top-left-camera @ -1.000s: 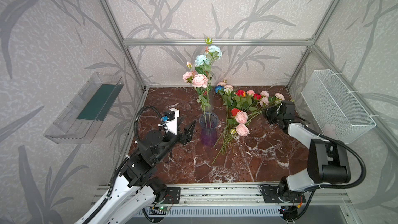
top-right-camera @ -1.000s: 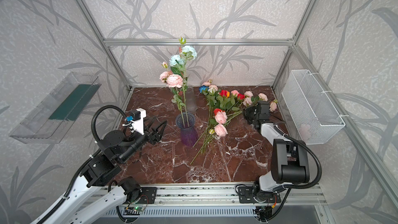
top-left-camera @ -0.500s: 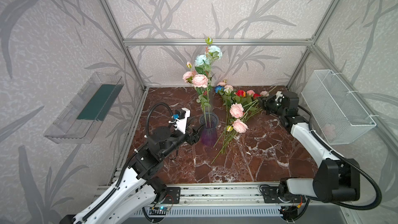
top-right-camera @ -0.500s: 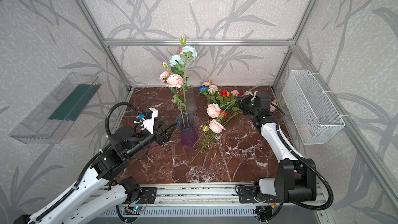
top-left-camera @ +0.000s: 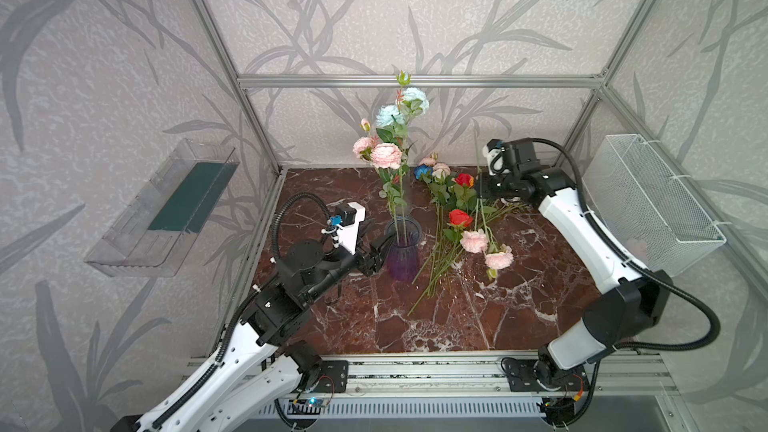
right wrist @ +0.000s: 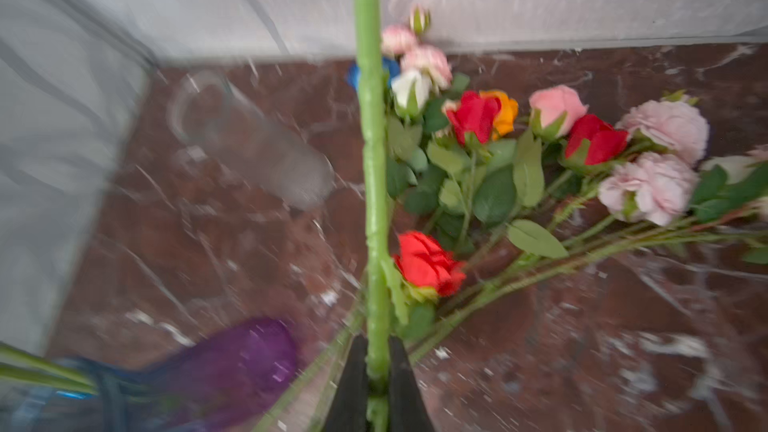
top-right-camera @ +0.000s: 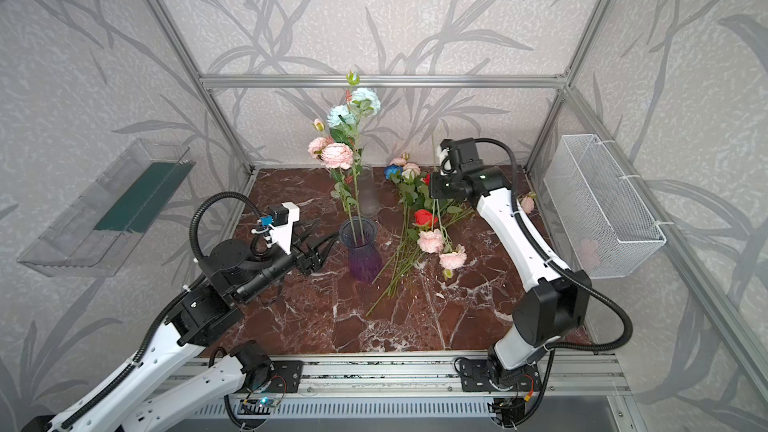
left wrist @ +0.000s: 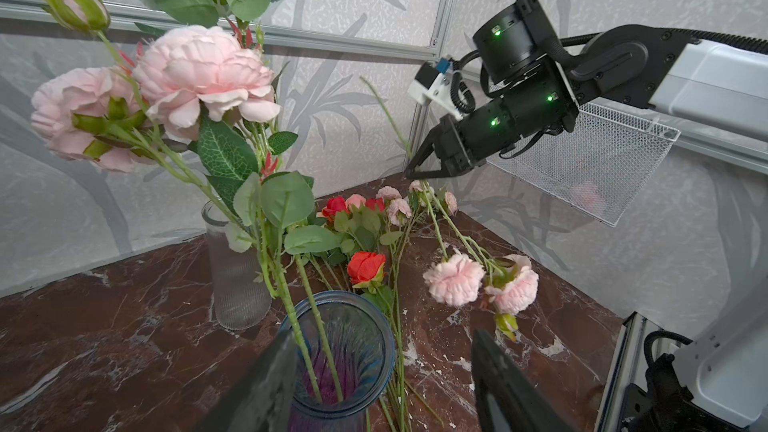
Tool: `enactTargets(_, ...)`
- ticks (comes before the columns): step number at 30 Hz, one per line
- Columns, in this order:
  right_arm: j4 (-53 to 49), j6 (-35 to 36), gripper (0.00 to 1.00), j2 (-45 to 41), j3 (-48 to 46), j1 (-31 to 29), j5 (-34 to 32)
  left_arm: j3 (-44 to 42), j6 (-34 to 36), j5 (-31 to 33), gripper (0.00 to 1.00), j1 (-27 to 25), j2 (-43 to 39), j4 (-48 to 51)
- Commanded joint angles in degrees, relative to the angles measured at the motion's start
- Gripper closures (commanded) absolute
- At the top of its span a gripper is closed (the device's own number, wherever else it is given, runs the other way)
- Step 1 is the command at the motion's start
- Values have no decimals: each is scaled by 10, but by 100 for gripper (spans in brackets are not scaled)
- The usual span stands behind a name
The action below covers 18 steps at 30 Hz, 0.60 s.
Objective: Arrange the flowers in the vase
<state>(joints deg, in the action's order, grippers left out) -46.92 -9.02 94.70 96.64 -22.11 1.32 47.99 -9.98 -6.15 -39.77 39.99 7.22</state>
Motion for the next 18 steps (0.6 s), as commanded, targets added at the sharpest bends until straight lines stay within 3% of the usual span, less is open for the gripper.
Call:
enactTargets(1,-135,192,100,50,29,-57,-251,8,16,-5,33,-1,-2,1)
enactTargets(4,-83,282,97,64,-10,-92,-349,7,19,-1,33,-2,-6,7)
enactTargets(8,94,420,64,27,-138,-126,-452,-4,20,9,33,-2,-18,10)
enactTargets(10,142,425,54,-9,-172,-126,-465,-10,17,13,33,-1,-24,9)
enactTargets(12,183,419,50,-48,-200,-128,-459,-13,17,15,33,-2,-25,8)
enactTargets(15,231,351,35,-108,-242,-123,-469,-15,18,13,32,-2,-21,3)
enactTargets(16,183,261,30,-122,-225,-111,-445,-15,18,13,32,-2,-19,3)
enactTargets(18,51,33,29,-131,-184,-58,-334,-17,17,13,32,-1,-16,-2)
